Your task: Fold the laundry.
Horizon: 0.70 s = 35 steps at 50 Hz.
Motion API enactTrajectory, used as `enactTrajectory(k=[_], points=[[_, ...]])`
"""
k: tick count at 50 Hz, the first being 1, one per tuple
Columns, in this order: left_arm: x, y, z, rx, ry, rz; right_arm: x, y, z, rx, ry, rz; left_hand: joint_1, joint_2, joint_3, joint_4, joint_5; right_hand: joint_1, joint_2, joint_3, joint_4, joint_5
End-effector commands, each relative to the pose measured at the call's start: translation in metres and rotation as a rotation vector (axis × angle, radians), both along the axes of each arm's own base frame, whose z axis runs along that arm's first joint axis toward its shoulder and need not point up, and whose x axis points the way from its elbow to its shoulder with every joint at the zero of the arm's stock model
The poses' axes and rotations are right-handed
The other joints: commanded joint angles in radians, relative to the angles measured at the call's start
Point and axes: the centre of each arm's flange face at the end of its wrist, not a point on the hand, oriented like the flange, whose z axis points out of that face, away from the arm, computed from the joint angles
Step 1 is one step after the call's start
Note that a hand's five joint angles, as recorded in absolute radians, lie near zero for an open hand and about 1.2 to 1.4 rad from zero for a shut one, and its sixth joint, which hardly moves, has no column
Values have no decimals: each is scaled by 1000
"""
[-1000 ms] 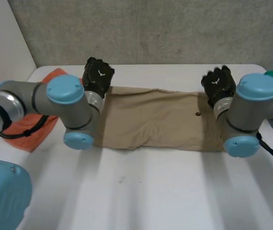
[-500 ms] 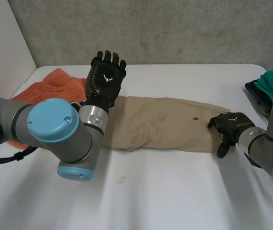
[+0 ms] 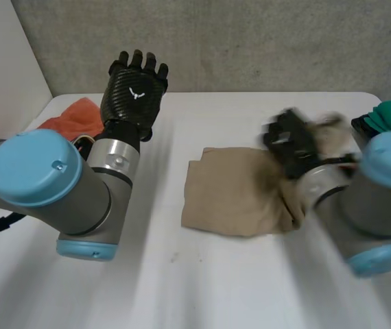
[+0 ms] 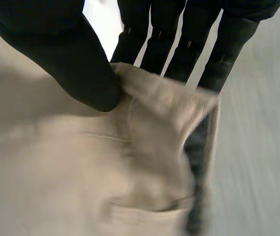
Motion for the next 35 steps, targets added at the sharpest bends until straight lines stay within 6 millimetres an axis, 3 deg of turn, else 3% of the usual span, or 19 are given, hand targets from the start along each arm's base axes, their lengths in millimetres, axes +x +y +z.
enactTrajectory(k=[1, 2, 4, 6, 9, 10, 13, 14, 17, 19, 22, 26, 31, 35], points=[[4, 0, 1, 15, 30, 16, 65, 81, -44, 23, 47, 457, -18, -30, -37, -28, -49, 292, 231, 211, 197, 233], [4, 0, 2, 14, 31, 16, 66, 83, -48, 25, 59, 466, -18, -30, -37, -28, -49, 292, 231, 211, 197, 233], [4, -1, 3, 10, 36, 17, 67, 83, -49, 15, 68, 461, -18, -30, -37, -28, -49, -464, -524, -545, -559, -523], [4, -2, 6, 5, 44, 16, 67, 83, -47, 22, 57, 449, -18, -30, -37, -28, -49, -930, -990, -1011, -1025, -989], [2, -3, 12, 1, 80, 4, 63, 80, -32, 65, -19, 399, -18, -30, -37, -28, -49, -930, -990, -1011, -1025, -989], [1, -4, 14, 0, 97, 0, 57, 73, -11, 95, -117, 360, -18, -30, -37, -28, -49, -930, -990, -1011, -1025, -989], [-2, -8, 29, -6, 180, -25, 45, 62, 19, 199, -325, 303, -18, -30, -37, -28, -49, -930, -990, -1011, -1025, -989], [-3, -9, 31, -1, 200, -34, 37, 54, 35, 280, -471, 267, -18, -29, -36, -28, -48, -930, -990, -1011, -1025, -989], [-10, -11, 38, 35, 260, -74, 25, 41, 50, 415, -664, 219, 3, -8, -16, -7, -28, -930, -990, -1011, -1025, -989], [-16, -12, 32, 108, 276, -106, 7, 22, 56, 515, -775, 140, 12, 0, -7, 2, -19, -930, -990, -1011, -1025, -989], [-29, -7, 20, 213, 284, -159, -12, -2, 51, 595, -769, 12, 12, 0, -7, 2, -19, -930, -990, -1011, -1025, -989], [-52, 3, -4, 388, 277, -236, -13, -23, 23, 722, -675, -101, 12, 0, -7, 2, -19, -930, -990, -1011, -1025, -989], [-64, 8, -59, 593, 172, -209, -7, -38, -9, 828, -565, -176, 26, 15, 8, 16, -4, -930, -990, -1011, -1025, -989], [-58, 11, -96, 691, 96, -130, -5, -43, -37, 891, -510, -194, 44, 33, 25, 34, 14, -930, -990, -1011, -1025, -989]])
